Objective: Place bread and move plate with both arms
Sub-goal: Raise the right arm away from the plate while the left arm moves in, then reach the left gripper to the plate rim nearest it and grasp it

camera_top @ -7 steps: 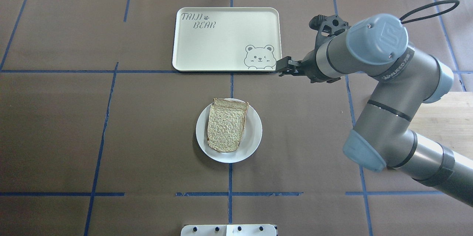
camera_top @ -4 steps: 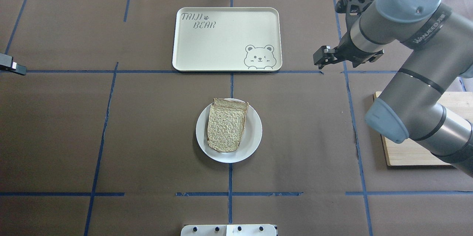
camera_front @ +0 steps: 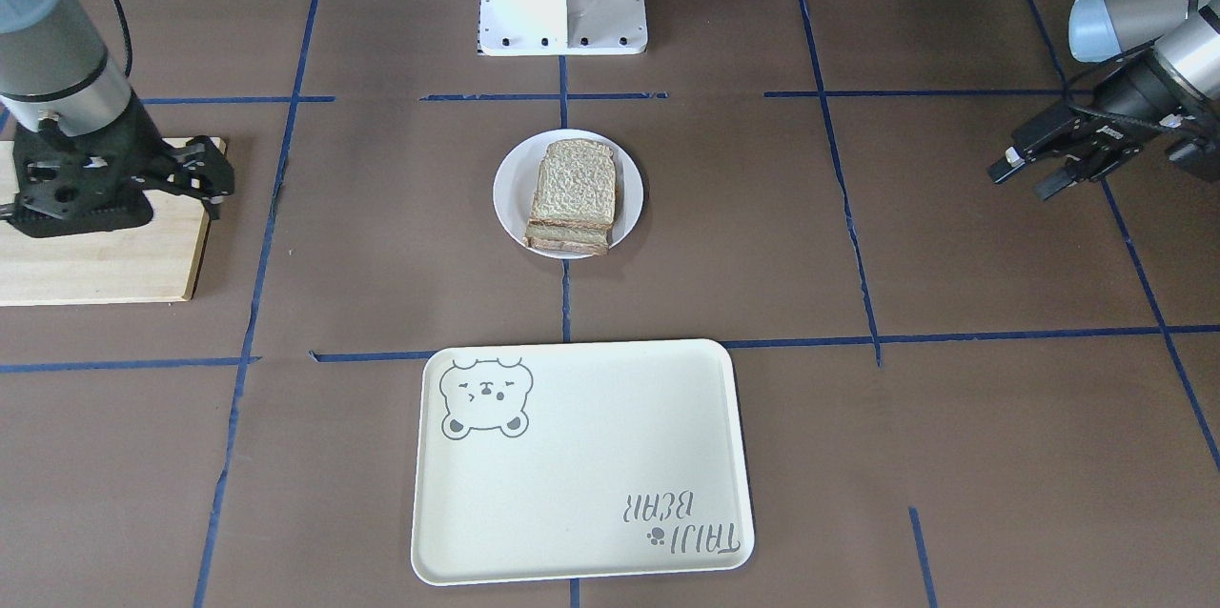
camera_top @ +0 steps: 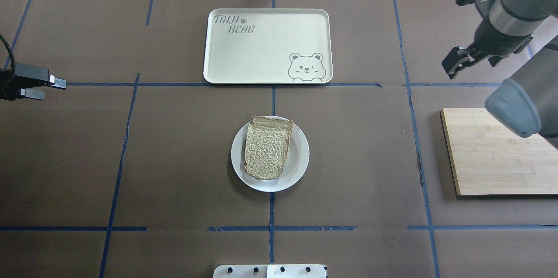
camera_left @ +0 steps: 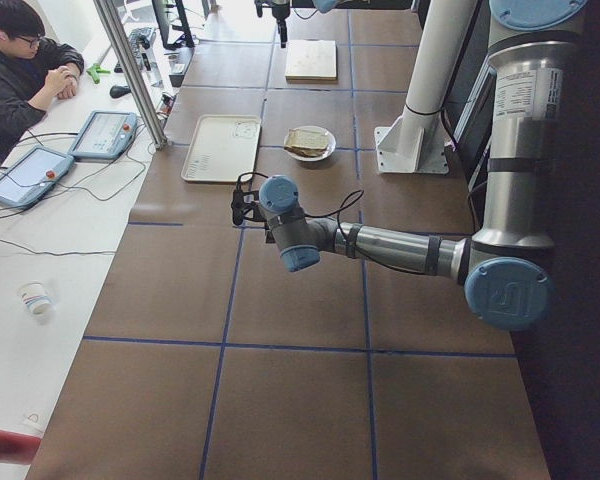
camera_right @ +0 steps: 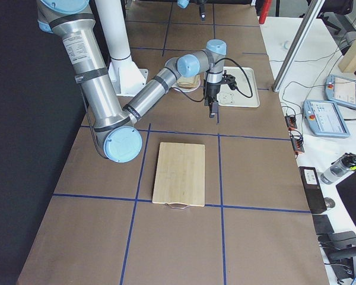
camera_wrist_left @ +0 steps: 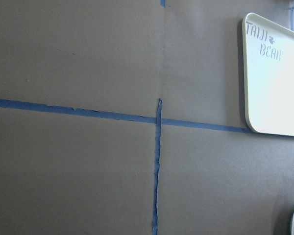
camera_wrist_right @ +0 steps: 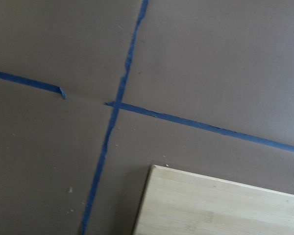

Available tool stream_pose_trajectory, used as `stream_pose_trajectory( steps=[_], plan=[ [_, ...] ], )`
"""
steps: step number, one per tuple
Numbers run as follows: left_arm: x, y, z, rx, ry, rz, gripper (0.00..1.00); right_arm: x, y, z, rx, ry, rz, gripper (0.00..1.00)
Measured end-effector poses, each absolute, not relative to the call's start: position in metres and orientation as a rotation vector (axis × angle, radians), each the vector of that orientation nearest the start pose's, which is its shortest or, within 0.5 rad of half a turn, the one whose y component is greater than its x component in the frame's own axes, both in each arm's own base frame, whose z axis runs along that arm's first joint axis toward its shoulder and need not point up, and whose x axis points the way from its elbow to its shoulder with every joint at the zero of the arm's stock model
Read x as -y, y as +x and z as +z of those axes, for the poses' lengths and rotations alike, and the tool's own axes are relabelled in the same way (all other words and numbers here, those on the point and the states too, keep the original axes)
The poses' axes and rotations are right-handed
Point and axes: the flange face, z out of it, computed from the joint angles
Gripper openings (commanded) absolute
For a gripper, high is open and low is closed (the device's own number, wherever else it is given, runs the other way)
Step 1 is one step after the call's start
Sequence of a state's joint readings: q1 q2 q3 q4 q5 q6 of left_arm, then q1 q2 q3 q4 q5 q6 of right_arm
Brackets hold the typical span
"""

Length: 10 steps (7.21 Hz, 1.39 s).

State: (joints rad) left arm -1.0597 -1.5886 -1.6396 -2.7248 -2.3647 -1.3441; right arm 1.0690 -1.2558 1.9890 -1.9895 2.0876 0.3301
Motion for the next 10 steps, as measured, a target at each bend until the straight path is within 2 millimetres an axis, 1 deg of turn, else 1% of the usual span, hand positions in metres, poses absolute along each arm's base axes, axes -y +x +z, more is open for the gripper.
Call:
stream_pose_trajectory(
  steps=[1,2,3,4,5,6,7,8,9,10],
  plan=[
    [0.453,0.225,0.47,-1.398,0.151,-0.274,1.0,0.516,-0.147,0.387,0.612,0.053,-0.29,1.0],
    [0.44,0.257,0.457,-1.478,0.135,-0.345,1.0,0.511,-0.105,0.419,0.65,0.034,-0.312,1.0],
    [0.43,0.285,0.444,-1.561,0.103,-0.413,0.96,0.506,-0.073,0.44,0.703,0.018,-0.3,1.0],
    [0.423,0.312,0.427,-1.632,0.066,-0.465,0.85,0.505,-0.057,0.449,0.744,0.01,-0.279,1.0],
    [0.414,0.342,0.407,-1.69,0.027,-0.499,0.7,0.515,-0.052,0.447,0.767,0.015,-0.268,1.0],
    [0.401,0.375,0.393,-1.727,-0.01,-0.512,0.57,0.531,-0.05,0.44,0.776,0.025,-0.262,1.0],
    [0.388,0.406,0.386,-1.74,-0.044,-0.507,0.52,0.535,-0.044,0.448,0.776,0.016,-0.249,1.0],
    [0.379,0.429,0.385,-1.737,-0.068,-0.496,0.51,0.528,-0.038,0.468,0.773,-0.001,-0.233,1.0],
    [0.375,0.446,0.384,-1.73,-0.083,-0.487,0.51,0.519,-0.03,0.487,0.772,-0.006,-0.217,1.0],
    [0.371,0.461,0.382,-1.725,-0.098,-0.476,0.51,0.508,-0.018,0.508,0.773,-0.012,-0.193,1.0]
  ],
)
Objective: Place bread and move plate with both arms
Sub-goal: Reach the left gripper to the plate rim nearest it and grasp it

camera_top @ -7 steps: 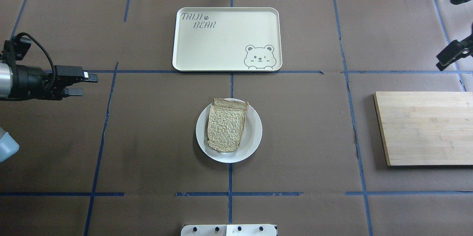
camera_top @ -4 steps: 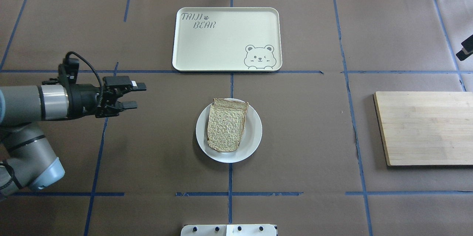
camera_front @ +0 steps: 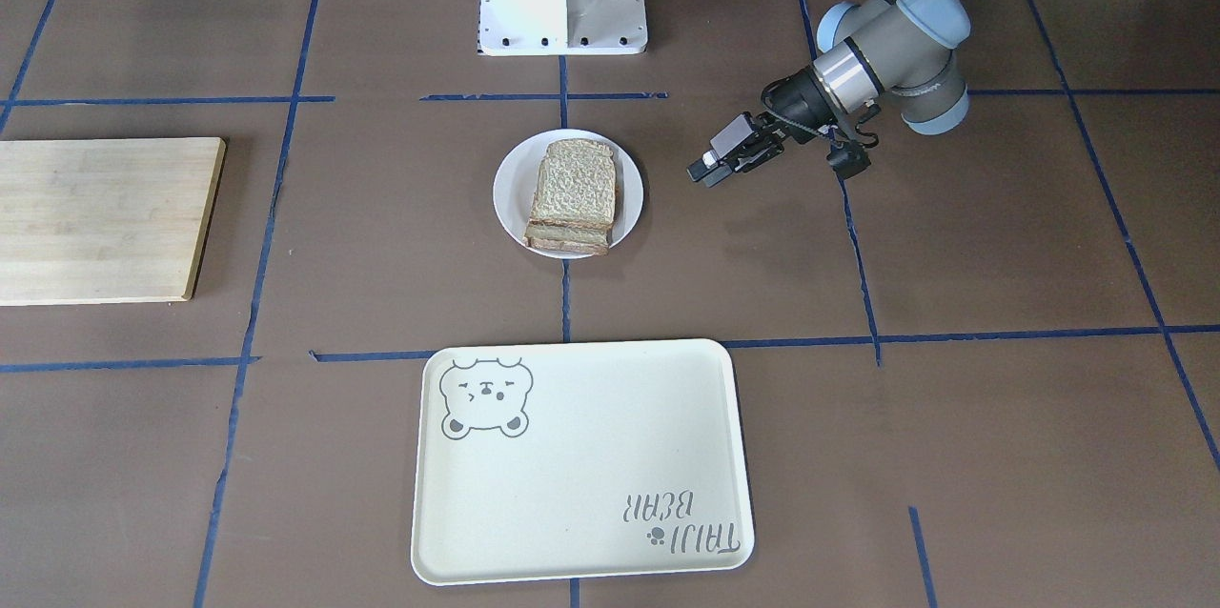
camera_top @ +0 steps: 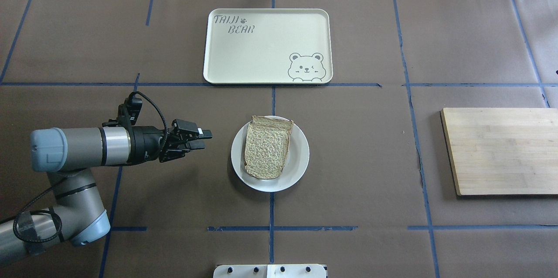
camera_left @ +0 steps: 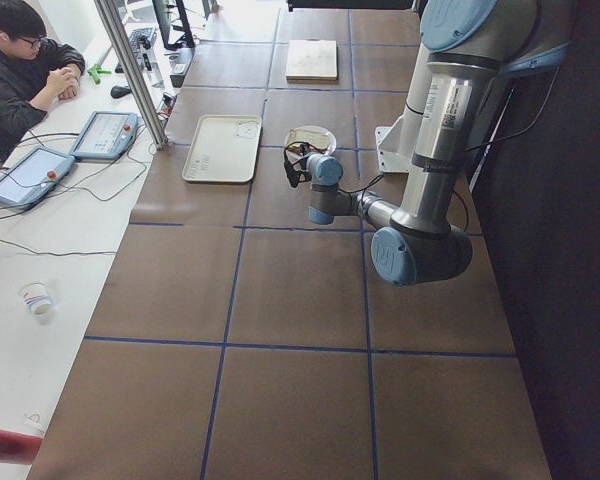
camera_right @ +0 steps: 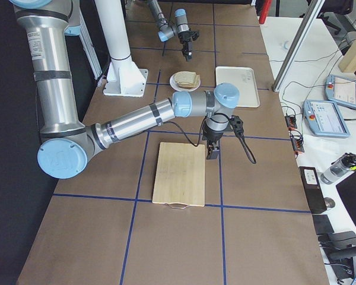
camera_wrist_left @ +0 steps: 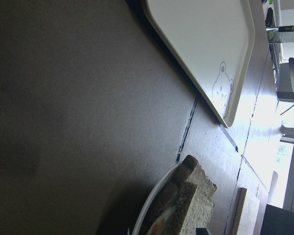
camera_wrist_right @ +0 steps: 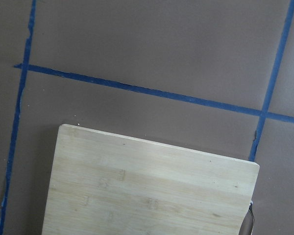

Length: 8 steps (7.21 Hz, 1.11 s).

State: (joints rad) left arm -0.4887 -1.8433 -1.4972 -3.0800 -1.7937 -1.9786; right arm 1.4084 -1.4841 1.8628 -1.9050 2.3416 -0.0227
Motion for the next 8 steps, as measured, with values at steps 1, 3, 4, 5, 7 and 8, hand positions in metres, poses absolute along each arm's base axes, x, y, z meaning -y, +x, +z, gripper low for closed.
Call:
stream_pose_trajectory(
  steps=[1,3,4,5,7,8],
  plan=[
    [0.367,0.472,0.38,-1.723,-0.11,-0.465,0.51,0.495,-0.006,0.527,0.774,-0.007,-0.172,1.0],
    [0.364,0.491,0.38,-1.712,-0.126,-0.455,0.51,0.472,0.012,0.554,0.781,0.013,-0.144,1.0],
    [0.362,0.502,0.382,-1.7,-0.136,-0.45,0.51,0.465,0.016,0.561,0.79,0.011,-0.134,1.0],
    [0.357,0.512,0.384,-1.691,-0.148,-0.442,0.51,0.461,0.018,0.565,0.799,0.007,-0.128,1.0],
    [0.352,0.532,0.382,-1.682,-0.164,-0.429,0.48,0.459,0.02,0.567,0.804,0.007,-0.12,1.0],
    [0.352,0.537,0.38,-1.682,-0.167,-0.426,0.44,0.459,0.022,0.566,0.805,0.009,-0.116,1.0]
  ],
)
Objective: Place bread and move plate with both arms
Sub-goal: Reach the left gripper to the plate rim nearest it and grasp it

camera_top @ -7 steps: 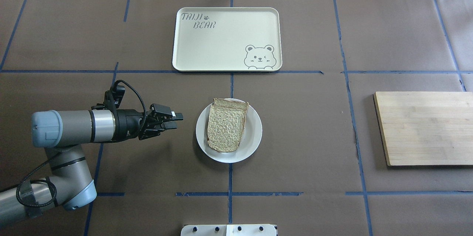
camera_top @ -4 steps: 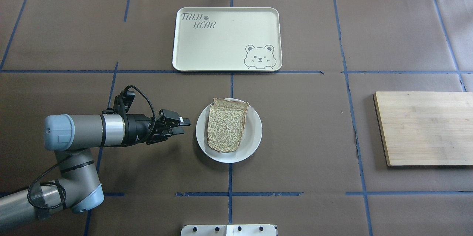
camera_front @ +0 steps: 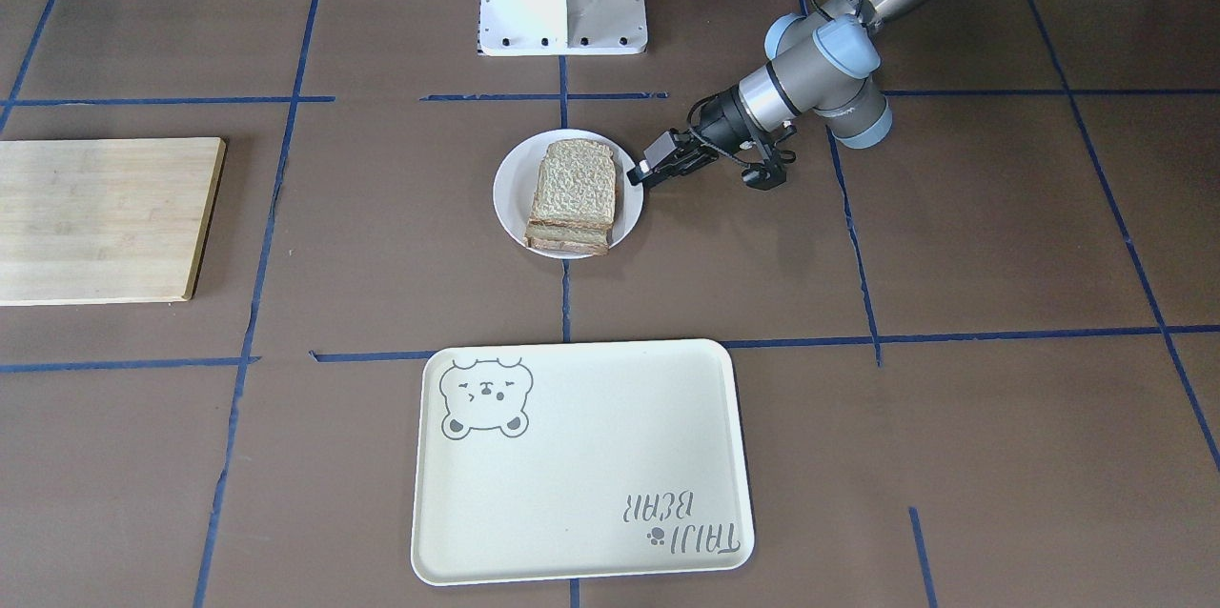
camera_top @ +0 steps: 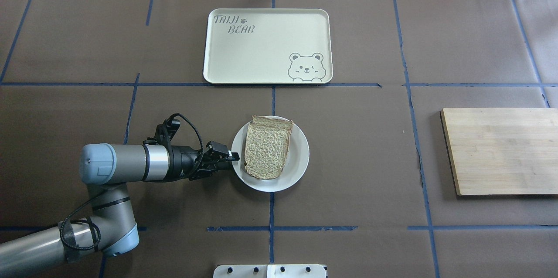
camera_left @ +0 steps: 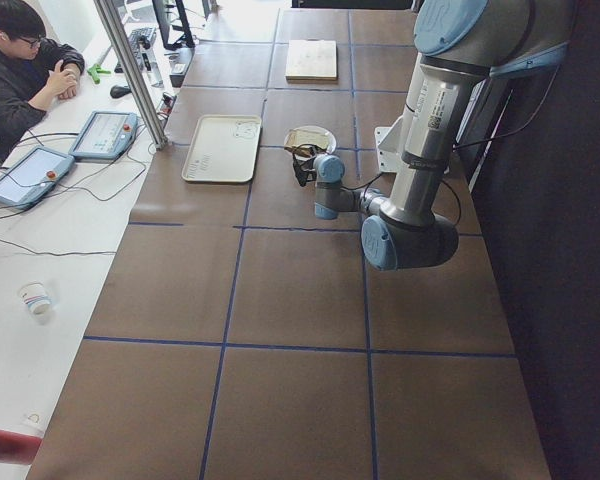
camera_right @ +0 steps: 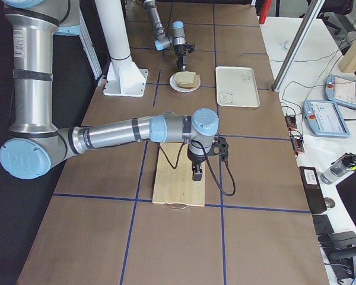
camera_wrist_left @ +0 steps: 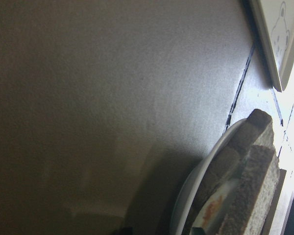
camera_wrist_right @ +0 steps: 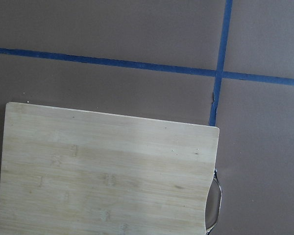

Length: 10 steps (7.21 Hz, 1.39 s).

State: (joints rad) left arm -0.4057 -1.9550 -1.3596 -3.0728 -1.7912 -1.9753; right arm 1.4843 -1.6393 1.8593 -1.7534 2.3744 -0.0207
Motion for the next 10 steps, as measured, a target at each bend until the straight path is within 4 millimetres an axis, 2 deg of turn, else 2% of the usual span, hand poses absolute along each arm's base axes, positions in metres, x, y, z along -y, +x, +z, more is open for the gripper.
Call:
stream_pose_trajectory(
  steps=[5,6,8,10],
  plan=[
    [0.345,0.546,0.372,-1.691,-0.178,-0.409,0.38,0.461,0.033,0.562,0.806,0.027,-0.098,1.0],
    [0.341,0.551,0.37,-1.691,-0.186,-0.403,0.32,0.461,0.035,0.562,0.806,0.03,-0.095,1.0],
    [0.339,0.555,0.367,-1.694,-0.191,-0.399,0.07,0.461,0.038,0.562,0.806,0.033,-0.089,1.0],
    [0.339,0.555,0.364,-1.699,-0.192,-0.396,0.04,0.46,0.04,0.562,0.806,0.034,-0.085,1.0]
  ],
)
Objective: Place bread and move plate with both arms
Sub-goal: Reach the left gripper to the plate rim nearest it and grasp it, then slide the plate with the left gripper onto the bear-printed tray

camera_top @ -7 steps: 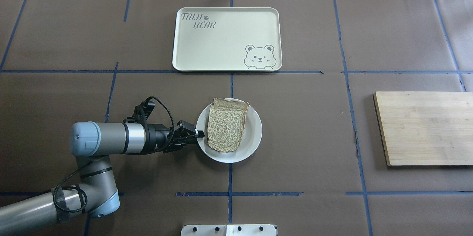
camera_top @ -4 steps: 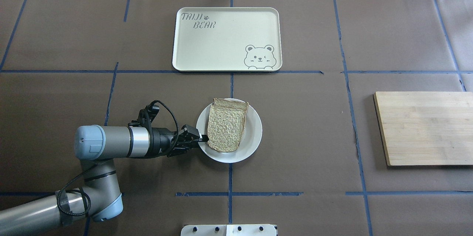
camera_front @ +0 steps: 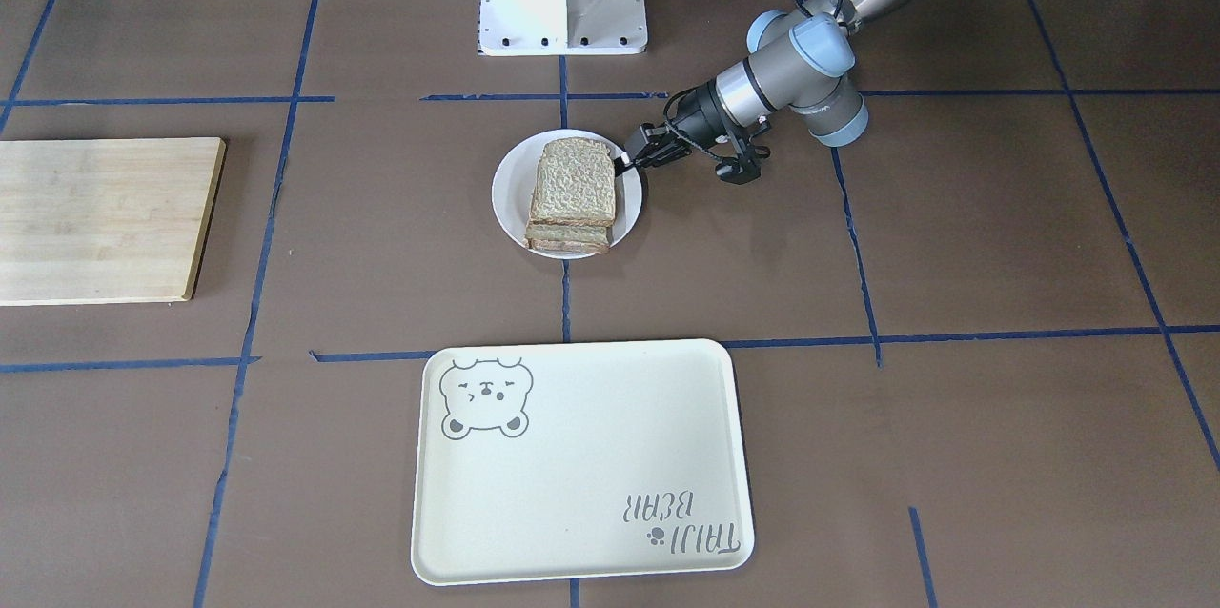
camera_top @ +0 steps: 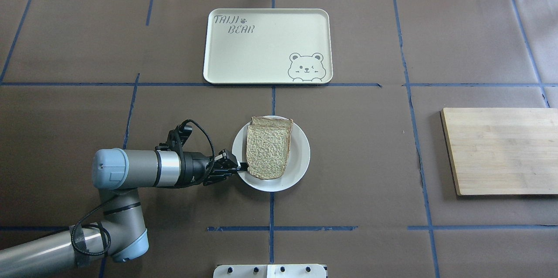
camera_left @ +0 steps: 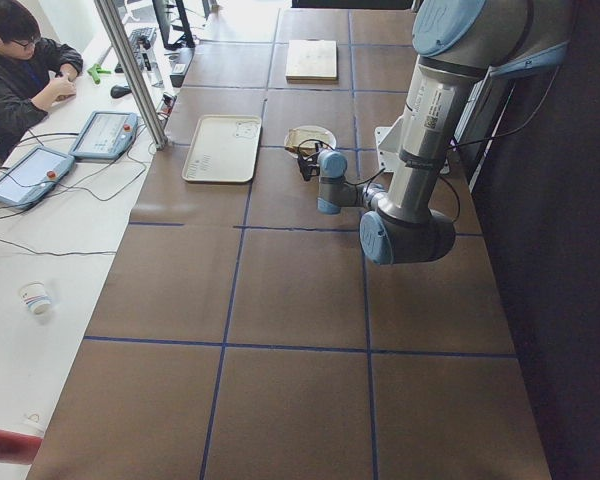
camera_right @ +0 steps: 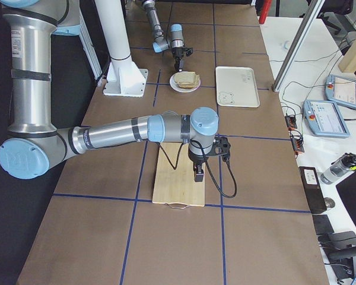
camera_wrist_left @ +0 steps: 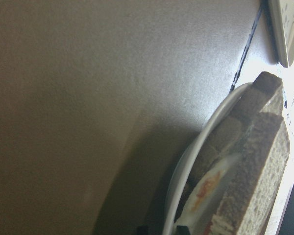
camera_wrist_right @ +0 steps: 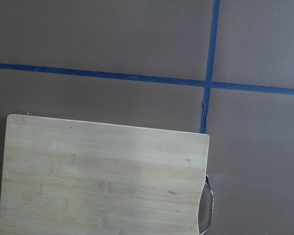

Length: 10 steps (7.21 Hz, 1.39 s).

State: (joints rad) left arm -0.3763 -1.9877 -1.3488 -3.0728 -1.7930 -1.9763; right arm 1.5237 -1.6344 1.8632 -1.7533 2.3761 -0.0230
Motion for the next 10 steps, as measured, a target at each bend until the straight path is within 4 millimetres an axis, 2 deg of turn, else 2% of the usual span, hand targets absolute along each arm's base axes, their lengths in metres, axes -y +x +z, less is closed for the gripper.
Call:
stream_pose_trajectory(
  steps=[2,7,9,10],
  plan=[
    [0.342,0.549,0.357,-1.719,-0.186,-0.393,0.02,0.459,0.041,0.563,0.806,0.033,-0.083,1.0],
    [0.355,0.524,0.316,-1.824,-0.169,-0.442,0.01,0.451,0.044,0.572,0.804,0.02,-0.075,1.0],
    [0.378,0.519,0.297,-1.883,-0.165,-0.63,0.01,0.444,0.045,0.578,0.804,0.015,-0.071,1.0],
    [0.397,0.514,0.292,-1.9,-0.146,-0.722,0.01,0.441,0.046,0.58,0.804,0.016,-0.07,1.0]
  ],
)
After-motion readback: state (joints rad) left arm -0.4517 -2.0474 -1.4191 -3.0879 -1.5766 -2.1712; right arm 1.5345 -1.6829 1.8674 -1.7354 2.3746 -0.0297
